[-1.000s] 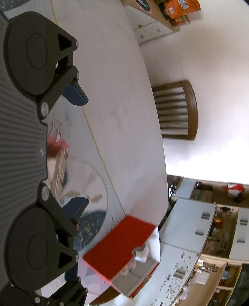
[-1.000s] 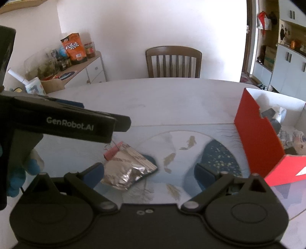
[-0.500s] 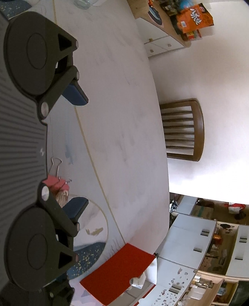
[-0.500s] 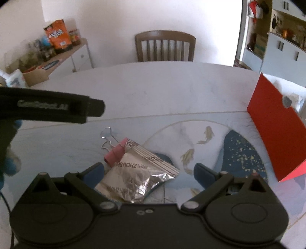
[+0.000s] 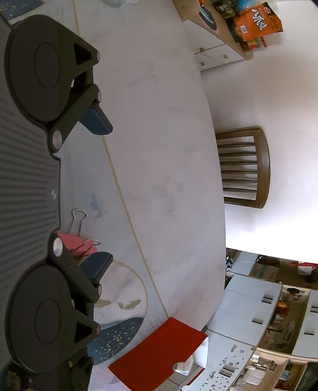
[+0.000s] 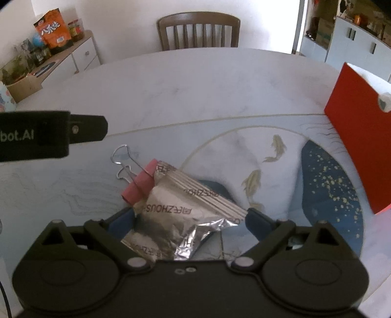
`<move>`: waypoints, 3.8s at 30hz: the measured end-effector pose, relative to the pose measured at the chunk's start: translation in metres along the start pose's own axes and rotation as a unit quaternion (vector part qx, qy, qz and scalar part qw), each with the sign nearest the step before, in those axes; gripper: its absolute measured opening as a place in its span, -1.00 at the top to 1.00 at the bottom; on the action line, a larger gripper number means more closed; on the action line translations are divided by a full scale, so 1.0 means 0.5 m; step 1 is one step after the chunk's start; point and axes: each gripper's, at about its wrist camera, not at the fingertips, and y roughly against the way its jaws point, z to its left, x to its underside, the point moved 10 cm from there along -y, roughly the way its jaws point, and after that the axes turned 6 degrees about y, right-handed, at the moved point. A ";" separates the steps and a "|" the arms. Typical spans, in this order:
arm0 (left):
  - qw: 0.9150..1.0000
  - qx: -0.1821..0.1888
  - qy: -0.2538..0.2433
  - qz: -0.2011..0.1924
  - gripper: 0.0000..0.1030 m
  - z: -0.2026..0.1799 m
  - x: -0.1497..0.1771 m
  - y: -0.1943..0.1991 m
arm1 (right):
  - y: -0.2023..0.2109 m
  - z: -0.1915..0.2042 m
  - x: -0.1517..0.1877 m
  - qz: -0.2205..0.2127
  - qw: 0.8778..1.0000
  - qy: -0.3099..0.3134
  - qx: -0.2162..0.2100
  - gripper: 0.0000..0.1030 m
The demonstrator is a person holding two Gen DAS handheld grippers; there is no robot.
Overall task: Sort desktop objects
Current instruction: 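Grasp the pink binder clip with the left gripper while the right grasps the silver foil bag, then carry the binder clip with the left gripper while the right carries the foil bag to the red box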
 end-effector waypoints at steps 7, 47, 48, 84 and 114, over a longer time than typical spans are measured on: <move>1.000 0.018 -0.014 0.009 -0.99 -0.019 0.021 -0.007 | 0.002 -0.028 0.008 0.003 1.000 0.005 -0.014 -0.82; 0.987 0.036 -0.152 0.027 0.24 -0.135 0.111 -0.087 | 0.002 -0.166 0.006 0.035 0.993 -0.110 -0.006 -0.71; 0.988 0.037 -0.149 0.028 0.27 -0.136 0.112 -0.087 | 0.001 -0.165 0.005 0.036 0.994 -0.105 -0.004 -0.69; 0.995 0.051 -0.077 0.045 0.41 -0.253 0.131 0.027 | 0.151 -0.276 0.045 0.001 0.993 -0.111 -0.044 -0.01; 0.987 0.124 -0.098 -0.002 0.41 -0.627 0.030 0.127 | 0.364 -0.581 0.054 -0.066 0.990 -0.118 -0.049 -0.01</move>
